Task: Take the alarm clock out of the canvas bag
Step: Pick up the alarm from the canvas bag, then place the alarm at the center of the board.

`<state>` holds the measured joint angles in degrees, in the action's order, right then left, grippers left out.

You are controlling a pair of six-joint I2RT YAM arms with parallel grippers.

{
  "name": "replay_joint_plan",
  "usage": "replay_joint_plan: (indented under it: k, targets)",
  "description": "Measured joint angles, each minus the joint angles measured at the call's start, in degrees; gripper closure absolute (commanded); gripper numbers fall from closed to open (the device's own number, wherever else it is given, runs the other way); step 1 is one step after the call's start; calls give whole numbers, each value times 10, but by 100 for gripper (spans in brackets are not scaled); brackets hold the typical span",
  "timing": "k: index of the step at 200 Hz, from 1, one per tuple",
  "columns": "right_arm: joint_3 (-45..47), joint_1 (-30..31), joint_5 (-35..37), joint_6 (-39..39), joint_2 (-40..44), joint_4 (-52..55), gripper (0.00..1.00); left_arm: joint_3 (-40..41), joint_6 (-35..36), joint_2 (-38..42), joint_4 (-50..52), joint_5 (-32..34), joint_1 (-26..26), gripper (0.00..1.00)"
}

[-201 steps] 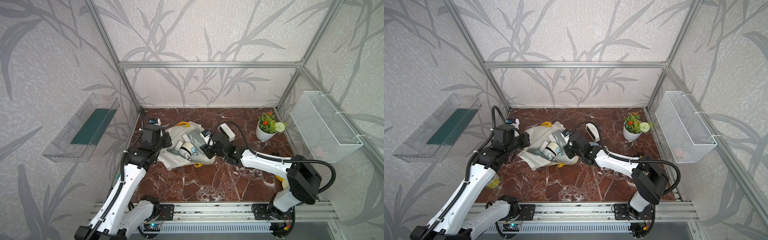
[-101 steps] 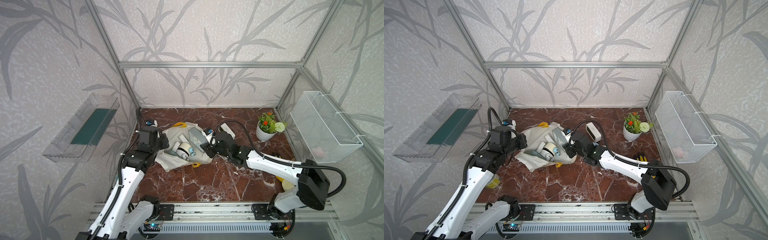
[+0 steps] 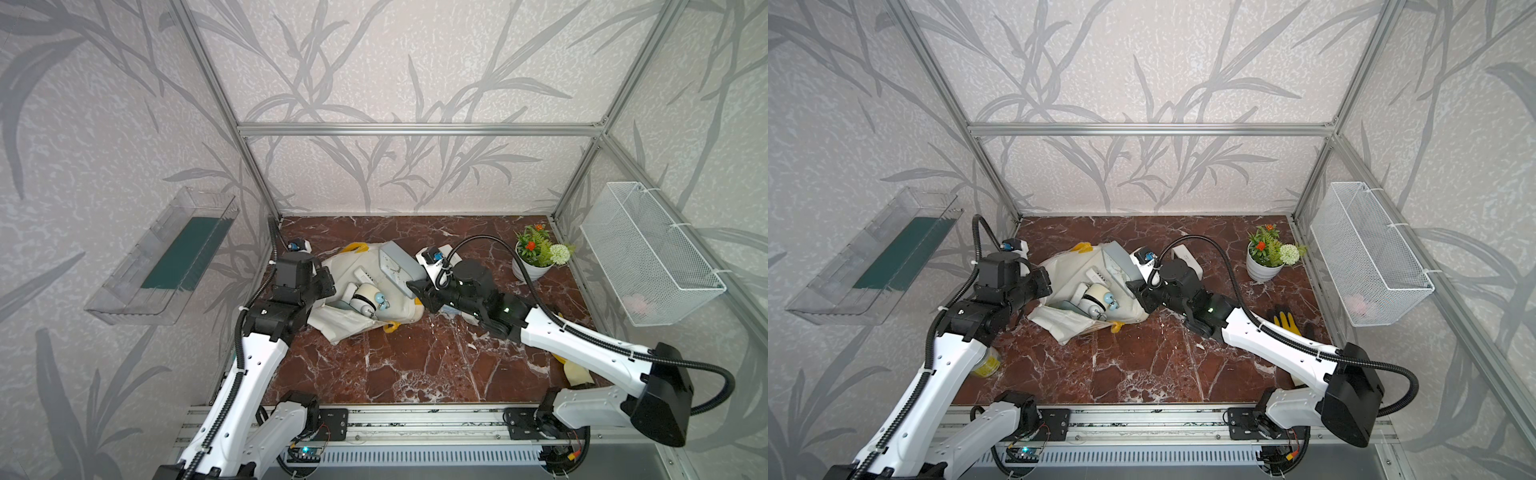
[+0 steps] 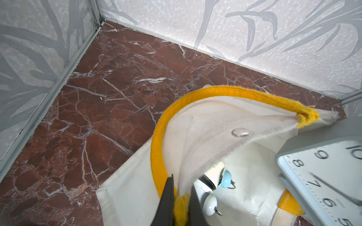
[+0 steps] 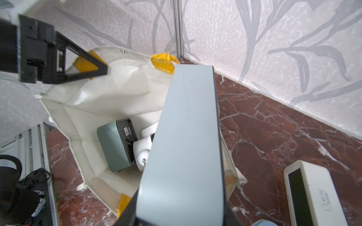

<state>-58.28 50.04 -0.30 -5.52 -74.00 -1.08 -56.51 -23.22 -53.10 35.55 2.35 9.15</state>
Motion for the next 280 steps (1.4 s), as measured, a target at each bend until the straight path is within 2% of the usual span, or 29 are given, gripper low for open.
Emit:
replay_joint_plan:
  k: [65, 148, 280]
  targets:
    - [0, -35, -2, 11, 47, -1, 77, 0, 0, -2, 0, 0, -4, 100]
    - [3, -92, 3, 16, 53, -8, 78, 0, 0, -2, 0, 0, -5, 100]
    - [49, -123, 47, 13, -102, -99, 78, 0, 1, -2, 0, 0, -5, 100]
